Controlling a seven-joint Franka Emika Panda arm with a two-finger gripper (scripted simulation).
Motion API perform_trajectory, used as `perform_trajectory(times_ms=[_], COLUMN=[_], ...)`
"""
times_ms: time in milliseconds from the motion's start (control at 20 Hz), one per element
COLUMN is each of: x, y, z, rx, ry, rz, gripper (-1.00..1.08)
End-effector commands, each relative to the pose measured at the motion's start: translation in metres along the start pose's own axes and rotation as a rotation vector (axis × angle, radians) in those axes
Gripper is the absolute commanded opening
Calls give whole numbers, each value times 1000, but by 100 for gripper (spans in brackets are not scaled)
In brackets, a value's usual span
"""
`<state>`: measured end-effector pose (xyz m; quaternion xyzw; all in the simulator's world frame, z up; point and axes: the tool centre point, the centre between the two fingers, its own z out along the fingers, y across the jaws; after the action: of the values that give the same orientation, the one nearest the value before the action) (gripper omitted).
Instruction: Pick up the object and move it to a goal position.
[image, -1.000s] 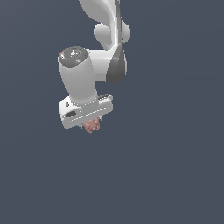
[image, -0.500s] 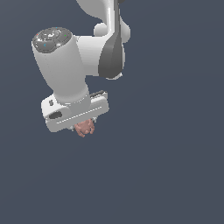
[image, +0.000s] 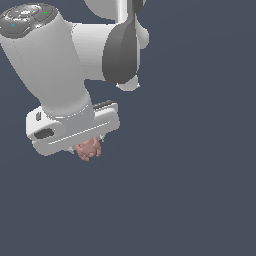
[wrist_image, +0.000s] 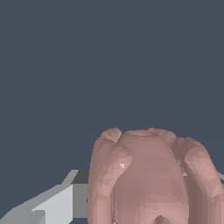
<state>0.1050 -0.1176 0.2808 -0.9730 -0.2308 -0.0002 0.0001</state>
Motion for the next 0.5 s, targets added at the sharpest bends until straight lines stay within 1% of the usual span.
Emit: perform_trajectory(times_ms=[0,450], x=[5,20], y=[5,20], z=[-8,-30], rx=[0,0], ry=[0,0], rz=[0,0], gripper=[-100,-100])
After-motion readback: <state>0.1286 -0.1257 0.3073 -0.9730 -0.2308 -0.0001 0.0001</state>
